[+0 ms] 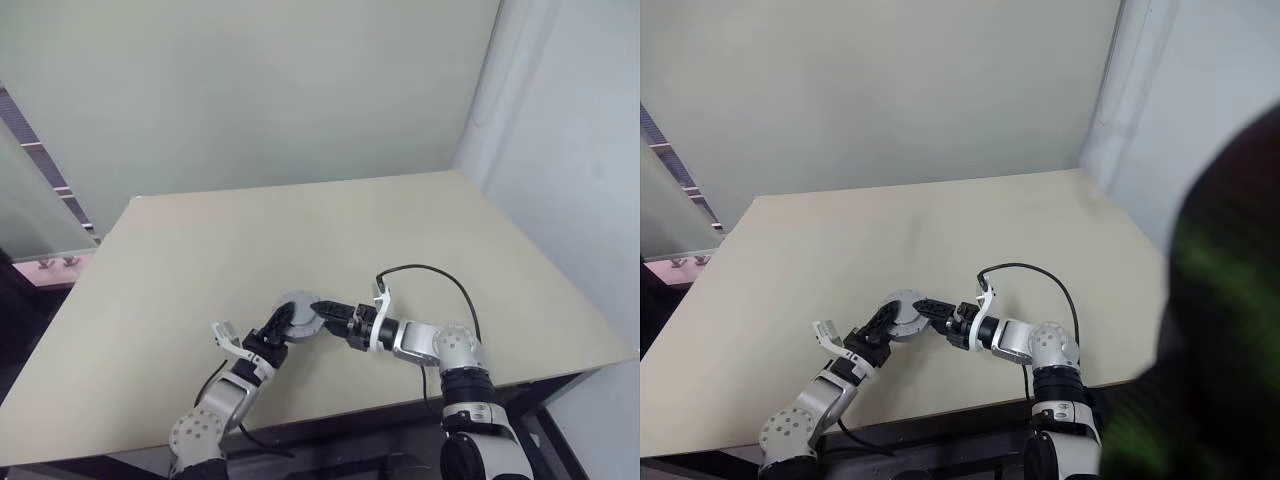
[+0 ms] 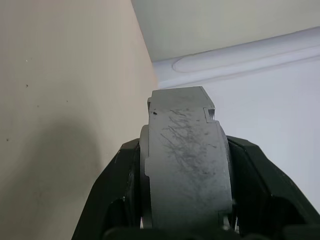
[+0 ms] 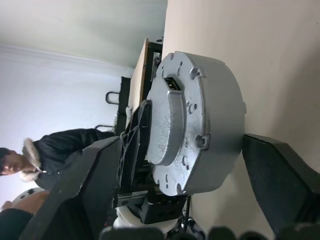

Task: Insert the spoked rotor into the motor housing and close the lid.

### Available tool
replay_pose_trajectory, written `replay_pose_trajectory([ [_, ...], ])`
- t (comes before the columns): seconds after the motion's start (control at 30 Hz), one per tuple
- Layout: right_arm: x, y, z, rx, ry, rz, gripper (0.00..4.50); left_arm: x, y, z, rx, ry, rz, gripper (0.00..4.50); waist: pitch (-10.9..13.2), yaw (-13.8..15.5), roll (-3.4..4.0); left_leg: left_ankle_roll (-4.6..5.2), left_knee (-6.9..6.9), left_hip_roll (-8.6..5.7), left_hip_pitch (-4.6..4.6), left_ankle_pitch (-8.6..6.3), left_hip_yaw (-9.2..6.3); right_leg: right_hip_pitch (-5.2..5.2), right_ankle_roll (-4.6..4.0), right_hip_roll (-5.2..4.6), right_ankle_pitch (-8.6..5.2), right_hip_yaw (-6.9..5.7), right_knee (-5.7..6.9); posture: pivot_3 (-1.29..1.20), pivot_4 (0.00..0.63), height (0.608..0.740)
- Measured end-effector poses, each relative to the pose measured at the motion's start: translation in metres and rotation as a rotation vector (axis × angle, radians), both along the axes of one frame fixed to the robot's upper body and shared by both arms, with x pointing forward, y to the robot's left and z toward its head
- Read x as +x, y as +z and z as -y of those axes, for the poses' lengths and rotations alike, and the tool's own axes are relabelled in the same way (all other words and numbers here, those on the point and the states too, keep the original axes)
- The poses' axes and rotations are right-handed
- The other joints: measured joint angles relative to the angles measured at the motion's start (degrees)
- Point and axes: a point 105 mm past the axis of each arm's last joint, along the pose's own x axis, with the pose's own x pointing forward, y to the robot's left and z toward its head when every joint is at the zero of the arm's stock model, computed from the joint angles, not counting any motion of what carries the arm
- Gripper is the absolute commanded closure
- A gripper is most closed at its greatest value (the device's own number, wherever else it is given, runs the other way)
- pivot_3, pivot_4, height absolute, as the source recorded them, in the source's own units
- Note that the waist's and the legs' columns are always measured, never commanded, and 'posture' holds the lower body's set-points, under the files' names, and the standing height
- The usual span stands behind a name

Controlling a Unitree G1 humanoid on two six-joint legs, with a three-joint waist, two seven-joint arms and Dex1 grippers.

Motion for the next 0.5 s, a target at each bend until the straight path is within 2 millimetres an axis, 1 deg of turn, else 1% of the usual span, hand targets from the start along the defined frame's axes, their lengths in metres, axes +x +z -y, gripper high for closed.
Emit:
replay_pose_trajectory([
  [0.03, 0.003, 0.002, 0.001, -0.008, -0.015, 0.029, 0.00, 0.001, 0.000, -0.004, 0.006, 0.023, 0.005, 2.47, 0.0, 0.0, 0.00, 0.00, 0.00, 0.00, 0.00, 0.00, 0.00, 0.00, -0.01, 0.00, 0.01, 0.00, 0.00, 0.00, 0.000, 0.740],
  [0.17, 0.015, 0.011, 0.011, -0.080, -0.071, 0.198, 0.00, 0.007, 0.005, -0.022, 0.055, 0.107, 0.029, 2.47, 0.0, 0.0, 0.00, -0.01, 0.02, 0.01, 0.02, 0.00, 0.01, 0.00, -0.01, 0.02, 0.02, -0.01, 0.01, 0.00, 0.000, 0.740],
  [0.27, 0.016, 0.007, 0.016, -0.198, -0.083, 0.362, 0.00, 0.014, 0.014, -0.045, 0.122, 0.202, 0.062, 2.47, 0.0, 0.0, -0.01, -0.02, 0.02, 0.03, 0.02, 0.01, 0.01, -0.01, -0.02, 0.04, 0.03, -0.01, 0.02, 0.00, 0.000, 0.740],
  [0.37, 0.013, 0.003, 0.014, -0.326, -0.028, 0.557, 0.00, 0.023, 0.025, -0.075, 0.264, 0.337, 0.094, 2.48, 0.0, 0.0, -0.03, -0.03, 0.05, 0.02, 0.02, 0.01, 0.02, 0.00, -0.03, 0.03, 0.09, 0.02, 0.01, 0.00, 0.000, 0.740],
  [0.4, 0.012, 0.003, 0.012, -0.343, -0.015, 0.589, 0.00, 0.024, 0.026, -0.080, 0.293, 0.356, 0.095, 2.48, 0.0, 0.0, -0.04, -0.03, 0.05, 0.01, 0.03, 0.02, 0.02, 0.01, -0.05, 0.03, 0.11, 0.02, 0.01, 0.00, 0.000, 0.740],
  [0.5, 0.007, 0.001, 0.008, -0.441, 0.048, 0.759, 0.00, 0.028, 0.023, -0.100, 0.458, 0.434, 0.078, 2.48, -0.1, 0.1, -0.11, -0.04, 0.07, -0.01, 0.02, 0.02, 0.01, 0.02, -0.06, 0.03, 0.15, 0.04, -0.01, 0.00, 0.000, 0.740],
])
